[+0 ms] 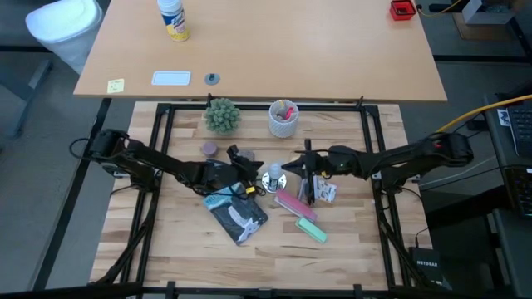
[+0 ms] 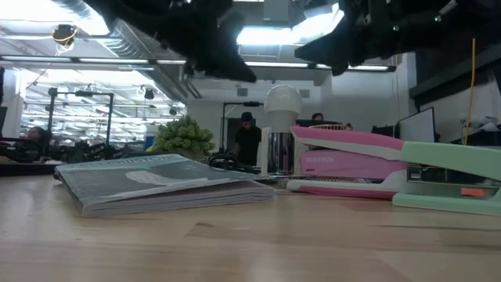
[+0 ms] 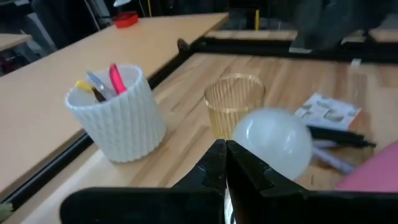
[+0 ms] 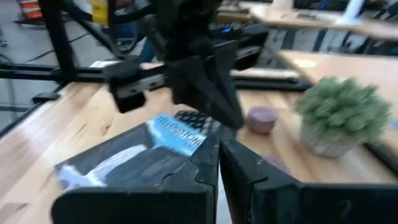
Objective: Screw lightbulb
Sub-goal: Insert the white lightbulb into the silver lamp
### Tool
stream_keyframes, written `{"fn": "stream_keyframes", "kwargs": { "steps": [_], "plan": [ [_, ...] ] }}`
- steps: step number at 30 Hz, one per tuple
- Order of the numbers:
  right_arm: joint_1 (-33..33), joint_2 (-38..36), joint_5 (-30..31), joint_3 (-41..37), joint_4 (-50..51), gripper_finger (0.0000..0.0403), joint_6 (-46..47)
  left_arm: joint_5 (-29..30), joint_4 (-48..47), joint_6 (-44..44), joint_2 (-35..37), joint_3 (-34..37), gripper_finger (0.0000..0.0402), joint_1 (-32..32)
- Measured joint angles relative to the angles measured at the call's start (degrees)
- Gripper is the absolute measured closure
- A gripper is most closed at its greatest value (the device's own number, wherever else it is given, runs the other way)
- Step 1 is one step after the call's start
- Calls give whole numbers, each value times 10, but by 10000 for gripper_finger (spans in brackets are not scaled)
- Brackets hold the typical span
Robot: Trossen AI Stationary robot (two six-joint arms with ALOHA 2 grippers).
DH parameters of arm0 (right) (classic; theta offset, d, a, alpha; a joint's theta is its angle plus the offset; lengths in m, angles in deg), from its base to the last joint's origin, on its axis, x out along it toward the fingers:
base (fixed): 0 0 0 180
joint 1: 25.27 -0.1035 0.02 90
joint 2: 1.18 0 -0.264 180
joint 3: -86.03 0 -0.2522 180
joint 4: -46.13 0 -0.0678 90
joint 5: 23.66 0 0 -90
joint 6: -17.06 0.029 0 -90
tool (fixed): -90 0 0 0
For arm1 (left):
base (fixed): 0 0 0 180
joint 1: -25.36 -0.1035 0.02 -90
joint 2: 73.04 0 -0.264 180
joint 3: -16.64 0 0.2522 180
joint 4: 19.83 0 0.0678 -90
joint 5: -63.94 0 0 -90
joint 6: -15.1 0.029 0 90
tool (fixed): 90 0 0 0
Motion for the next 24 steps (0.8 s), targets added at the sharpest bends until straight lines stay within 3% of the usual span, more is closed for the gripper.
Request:
{"fn": "stream_keyframes", "kwargs": {
  "steps": [6, 10, 16, 24],
  "plan": [
    [0, -16, 94, 0, 13, 384, -32, -12, -1, -3, 5, -1, 400, 22],
    [0, -15, 131, 0, 41, 384, -39, -74, -1, -5, 1, 0, 400, 29],
    [0, 16, 134, 0, 58, 384, -39, -157, 4, -21, -15, 0, 400, 27],
    [0, 51, 134, 0, 52, 384, -34, -164, 59, -12, -56, 0, 400, 23]
  ]
}}
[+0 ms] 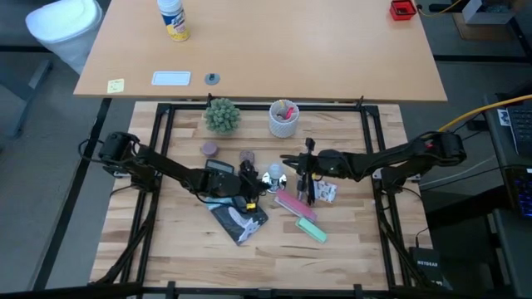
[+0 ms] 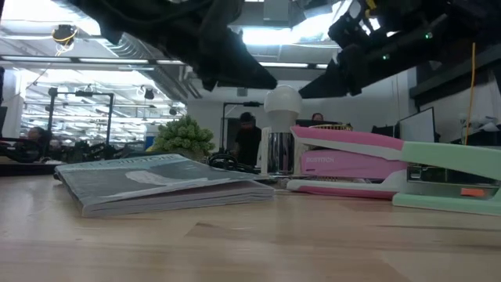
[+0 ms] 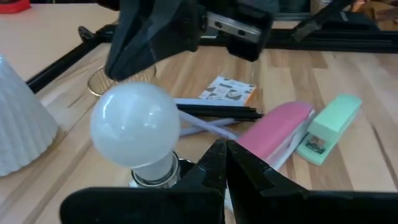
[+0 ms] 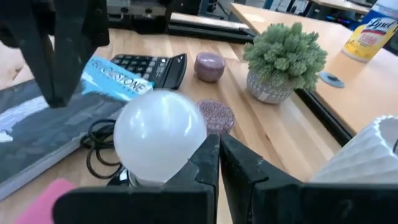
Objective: Screw lightbulb
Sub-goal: Insert the white lightbulb into the silver lamp
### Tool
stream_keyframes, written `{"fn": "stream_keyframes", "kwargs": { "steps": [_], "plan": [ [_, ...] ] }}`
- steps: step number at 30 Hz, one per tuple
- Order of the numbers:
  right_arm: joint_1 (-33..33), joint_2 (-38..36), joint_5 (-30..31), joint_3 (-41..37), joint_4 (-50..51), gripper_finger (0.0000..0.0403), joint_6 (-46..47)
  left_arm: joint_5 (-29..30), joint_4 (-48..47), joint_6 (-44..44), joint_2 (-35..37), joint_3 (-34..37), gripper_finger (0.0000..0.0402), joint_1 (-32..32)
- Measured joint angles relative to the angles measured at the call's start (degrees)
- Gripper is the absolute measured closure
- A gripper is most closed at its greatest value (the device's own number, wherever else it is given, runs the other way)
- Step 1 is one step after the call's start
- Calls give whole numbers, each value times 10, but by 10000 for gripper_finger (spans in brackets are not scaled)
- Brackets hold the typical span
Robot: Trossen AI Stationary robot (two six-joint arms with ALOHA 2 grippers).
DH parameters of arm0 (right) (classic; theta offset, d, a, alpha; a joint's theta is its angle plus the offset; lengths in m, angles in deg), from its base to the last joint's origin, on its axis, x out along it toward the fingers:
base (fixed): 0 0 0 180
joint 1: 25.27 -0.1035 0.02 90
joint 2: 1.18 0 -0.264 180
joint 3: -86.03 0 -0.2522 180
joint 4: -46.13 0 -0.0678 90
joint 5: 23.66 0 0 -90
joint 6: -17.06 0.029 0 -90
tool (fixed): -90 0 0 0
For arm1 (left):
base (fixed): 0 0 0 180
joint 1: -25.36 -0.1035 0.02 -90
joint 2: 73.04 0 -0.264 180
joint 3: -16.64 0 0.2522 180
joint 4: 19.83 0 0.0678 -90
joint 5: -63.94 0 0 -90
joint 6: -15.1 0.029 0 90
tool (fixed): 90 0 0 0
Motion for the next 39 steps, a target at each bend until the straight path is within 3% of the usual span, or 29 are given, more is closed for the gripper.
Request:
{"fn": "stream_keyframes", "kwargs": {
  "steps": [4, 10, 27, 33, 39],
  "plan": [
    [0, 5, -6, 0, 2, 384, 17, 5, 0, -8, -5, 0, 400, -11],
    [0, 5, -61, 0, 4, 384, 21, 15, -6, -16, -5, 0, 400, -26],
    [0, 5, -161, 0, 18, 384, 36, 123, -70, -54, -5, 0, 400, -29],
    [0, 5, -166, 0, 1, 384, 36, 166, -94, -52, -6, 0, 400, -29],
    [0, -11, -159, 0, -34, 384, 29, 169, -94, -33, 12, 0, 400, -21]
  ]
}}
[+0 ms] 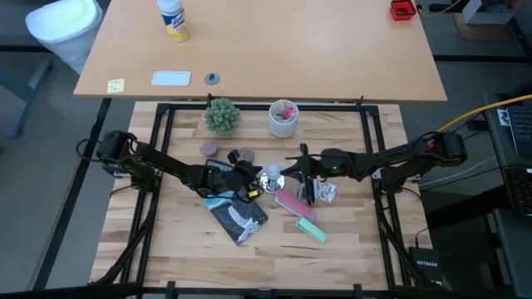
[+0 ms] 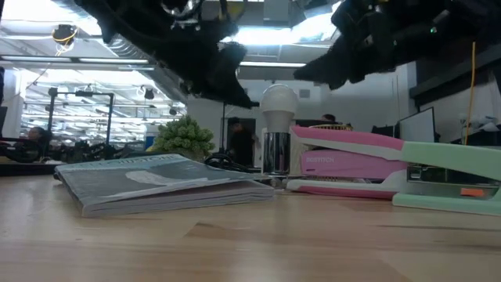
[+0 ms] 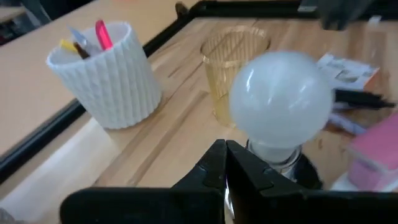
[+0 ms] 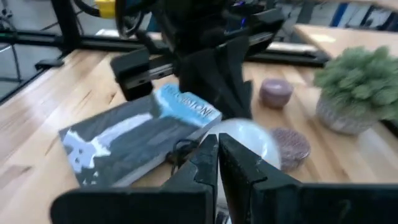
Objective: Screw lightbulb
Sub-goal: Insert the white lightbulb into the silver lamp
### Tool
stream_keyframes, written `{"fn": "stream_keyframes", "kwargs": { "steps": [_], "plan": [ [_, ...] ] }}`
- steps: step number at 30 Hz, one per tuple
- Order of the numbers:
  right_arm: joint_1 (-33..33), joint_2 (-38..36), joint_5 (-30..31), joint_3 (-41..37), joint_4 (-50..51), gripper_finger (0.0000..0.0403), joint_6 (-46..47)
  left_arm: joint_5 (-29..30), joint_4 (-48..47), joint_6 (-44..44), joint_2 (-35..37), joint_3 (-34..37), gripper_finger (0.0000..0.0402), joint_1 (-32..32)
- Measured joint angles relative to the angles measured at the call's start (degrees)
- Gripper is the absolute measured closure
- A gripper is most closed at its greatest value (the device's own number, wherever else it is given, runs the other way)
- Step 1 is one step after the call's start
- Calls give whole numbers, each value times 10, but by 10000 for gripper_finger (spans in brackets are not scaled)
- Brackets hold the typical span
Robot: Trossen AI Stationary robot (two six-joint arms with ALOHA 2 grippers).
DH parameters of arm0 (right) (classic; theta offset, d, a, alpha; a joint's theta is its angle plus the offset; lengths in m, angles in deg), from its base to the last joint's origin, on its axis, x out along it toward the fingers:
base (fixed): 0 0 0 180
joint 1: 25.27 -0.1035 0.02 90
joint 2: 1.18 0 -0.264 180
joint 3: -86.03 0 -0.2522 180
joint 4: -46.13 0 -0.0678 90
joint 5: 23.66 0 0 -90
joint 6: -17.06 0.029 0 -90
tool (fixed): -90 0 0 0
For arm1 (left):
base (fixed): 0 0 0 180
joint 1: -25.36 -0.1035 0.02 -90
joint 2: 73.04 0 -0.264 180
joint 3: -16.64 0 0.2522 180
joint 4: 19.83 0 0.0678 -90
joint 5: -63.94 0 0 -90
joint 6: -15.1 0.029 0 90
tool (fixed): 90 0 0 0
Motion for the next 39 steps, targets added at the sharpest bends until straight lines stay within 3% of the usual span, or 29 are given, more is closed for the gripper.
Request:
{"fn": "stream_keyframes", "kwargs": {
  "steps": [9, 14, 20, 35, 39],
  "plan": [
    [0, -53, 129, 0, 2, 384, -21, -5, 6, 19, 41, 0, 400, 32],
    [1, -35, 186, 0, 5, 384, -32, -72, 12, 14, 32, 0, 400, 40],
    [0, 14, 188, 0, 5, 384, -25, -113, 57, 20, 2, 0, 400, 35],
    [1, 44, 91, 0, 5, 384, 23, -109, 52, 19, -18, 0, 400, 6],
    [0, 43, 67, 0, 6, 384, 44, -80, 21, 9, -18, 0, 400, 6]
  ]
}}
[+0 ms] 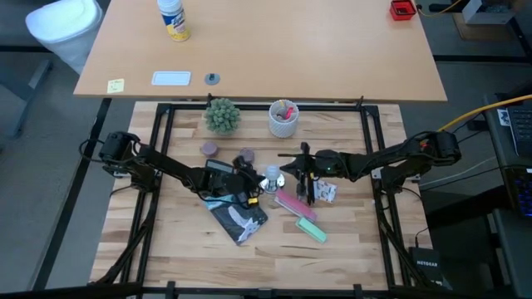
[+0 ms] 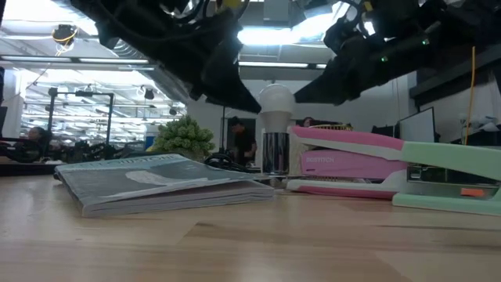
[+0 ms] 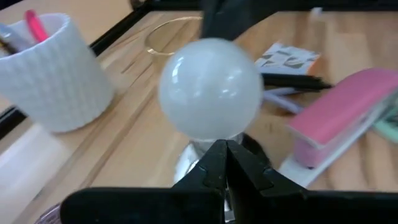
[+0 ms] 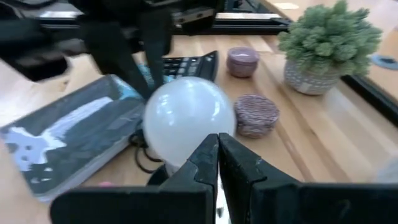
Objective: Screw lightbulb
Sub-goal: Insert the white lightbulb into the silver lamp
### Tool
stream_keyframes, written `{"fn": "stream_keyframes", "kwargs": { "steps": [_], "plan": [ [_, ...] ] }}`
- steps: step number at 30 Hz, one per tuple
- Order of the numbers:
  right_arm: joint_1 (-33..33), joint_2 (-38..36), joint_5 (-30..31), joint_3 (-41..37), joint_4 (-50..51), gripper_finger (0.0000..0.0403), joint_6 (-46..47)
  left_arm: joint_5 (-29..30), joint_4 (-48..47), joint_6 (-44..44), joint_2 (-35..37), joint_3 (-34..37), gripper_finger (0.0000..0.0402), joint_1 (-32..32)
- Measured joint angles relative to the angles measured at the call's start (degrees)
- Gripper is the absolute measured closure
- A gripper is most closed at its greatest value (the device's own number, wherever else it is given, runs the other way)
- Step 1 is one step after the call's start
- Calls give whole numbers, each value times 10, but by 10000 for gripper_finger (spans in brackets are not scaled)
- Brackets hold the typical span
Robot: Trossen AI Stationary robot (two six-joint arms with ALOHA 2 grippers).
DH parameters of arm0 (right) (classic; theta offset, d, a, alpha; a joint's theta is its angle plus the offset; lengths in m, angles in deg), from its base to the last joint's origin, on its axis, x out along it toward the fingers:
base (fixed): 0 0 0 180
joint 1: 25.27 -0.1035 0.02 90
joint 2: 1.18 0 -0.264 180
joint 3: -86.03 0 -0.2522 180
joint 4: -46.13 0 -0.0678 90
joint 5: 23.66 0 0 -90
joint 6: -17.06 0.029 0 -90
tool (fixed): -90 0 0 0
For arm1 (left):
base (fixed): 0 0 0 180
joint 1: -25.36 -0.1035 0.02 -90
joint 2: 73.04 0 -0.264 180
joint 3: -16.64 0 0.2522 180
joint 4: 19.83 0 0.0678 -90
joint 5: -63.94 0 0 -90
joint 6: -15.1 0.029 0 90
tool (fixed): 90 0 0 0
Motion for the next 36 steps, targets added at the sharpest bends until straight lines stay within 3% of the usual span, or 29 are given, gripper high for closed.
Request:
{"fn": "stream_keyframes", "kwargs": {
  "steps": [14, 28, 36],
  "plan": [
    [-1, 0, -82, 0, 3, 384, 18, 55, -4, -13, 0, 1, 400, -2],
    [-1, 0, -79, 0, -8, 384, 17, 61, -1, -10, 0, 0, 400, -24],
    [-1, -25, -79, 0, -14, 384, 7, 151, -4, 4, 14, 0, 400, -5]
  ]
}}
